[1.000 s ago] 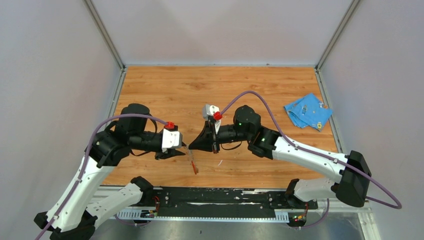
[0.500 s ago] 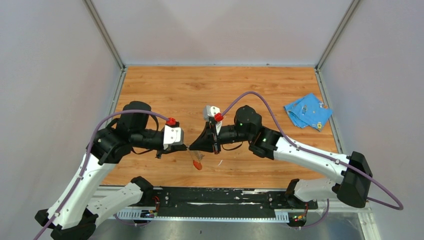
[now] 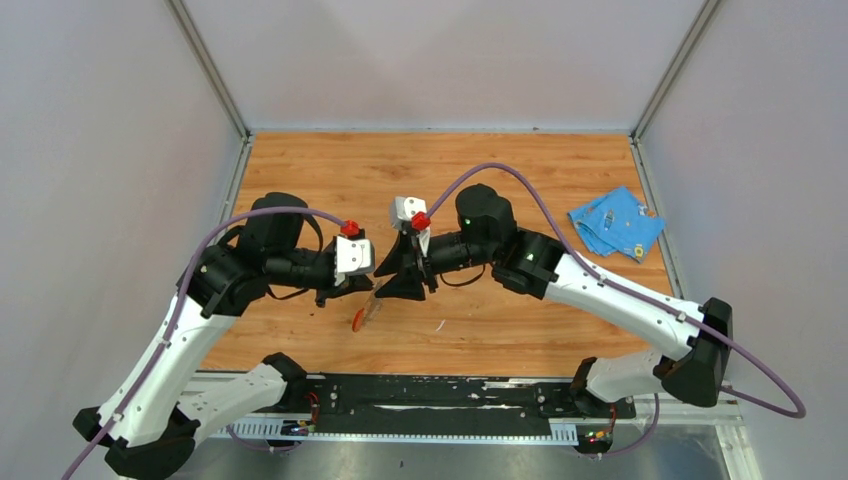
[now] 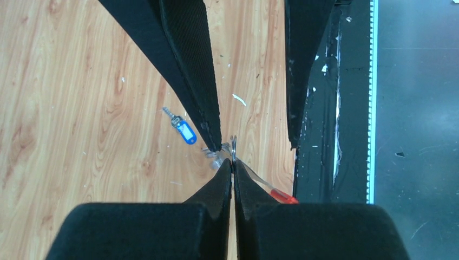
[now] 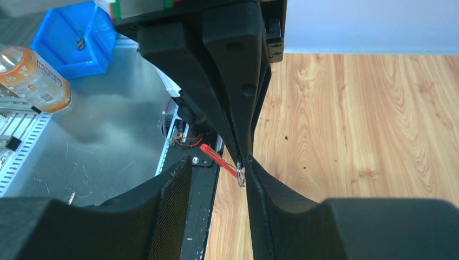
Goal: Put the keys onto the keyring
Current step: Adjust the keyring.
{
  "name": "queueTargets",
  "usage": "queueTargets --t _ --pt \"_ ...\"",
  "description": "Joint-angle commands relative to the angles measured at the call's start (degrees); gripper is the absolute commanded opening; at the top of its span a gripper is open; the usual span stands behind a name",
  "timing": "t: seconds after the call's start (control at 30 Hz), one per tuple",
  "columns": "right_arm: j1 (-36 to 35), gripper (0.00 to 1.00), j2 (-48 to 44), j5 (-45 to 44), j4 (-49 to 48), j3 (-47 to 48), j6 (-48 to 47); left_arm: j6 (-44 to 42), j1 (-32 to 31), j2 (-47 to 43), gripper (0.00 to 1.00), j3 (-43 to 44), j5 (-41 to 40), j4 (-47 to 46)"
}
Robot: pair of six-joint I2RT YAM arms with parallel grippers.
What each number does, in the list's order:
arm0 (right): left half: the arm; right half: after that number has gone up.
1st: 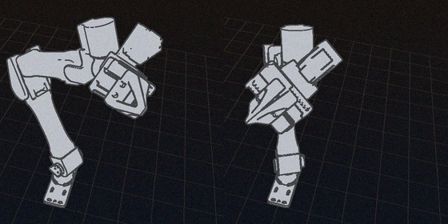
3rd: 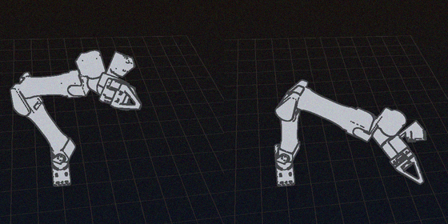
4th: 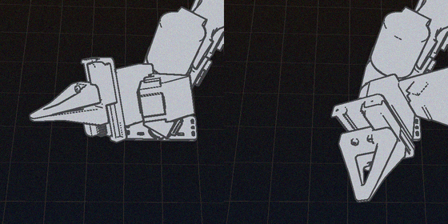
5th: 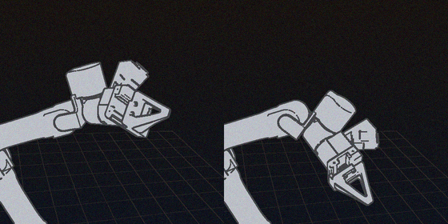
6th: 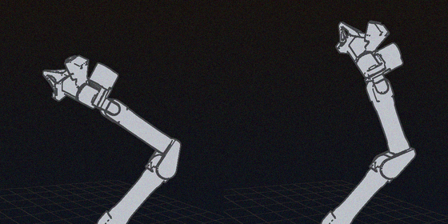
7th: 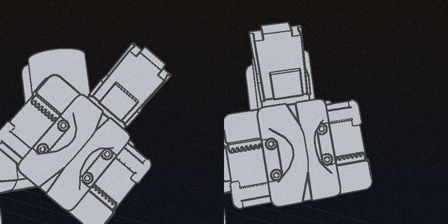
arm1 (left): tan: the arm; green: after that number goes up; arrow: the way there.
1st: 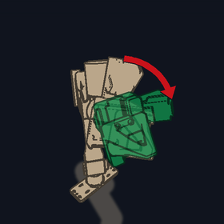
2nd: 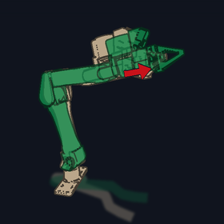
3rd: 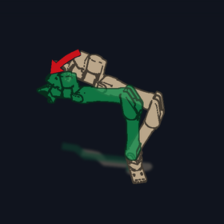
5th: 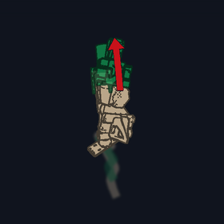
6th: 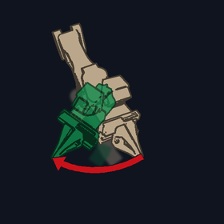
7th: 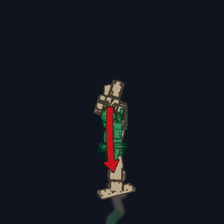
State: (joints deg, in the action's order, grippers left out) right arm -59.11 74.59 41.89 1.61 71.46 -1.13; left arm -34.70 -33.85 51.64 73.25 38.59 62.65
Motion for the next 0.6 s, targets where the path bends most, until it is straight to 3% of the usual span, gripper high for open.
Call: queueTargets --t 0.0,0.13,0.47,0.57 --pt "0.6 0.42 2.6 1.7 7.0 3.0 -2.7 1.2 -0.3 -0.1 0.00 1.7 -0.9 -0.3" --pt "0.6 0.37 3.2 -0.1 8.9 4.2 -3.9 1.3 -0.3 -0.3 0.00 1.6 -0.5 -0.3" --pt "0.5 0.35 4.3 -2.6 9.1 5.9 -4.5 1.3 -0.3 -0.9 0.00 0.8 0.5 -0.3" --pt "0.5 0.29 5.1 -1.8 9.0 6.8 -4.2 1.4 -0.3 -0.9 0.00 1.0 0.9 -0.4"
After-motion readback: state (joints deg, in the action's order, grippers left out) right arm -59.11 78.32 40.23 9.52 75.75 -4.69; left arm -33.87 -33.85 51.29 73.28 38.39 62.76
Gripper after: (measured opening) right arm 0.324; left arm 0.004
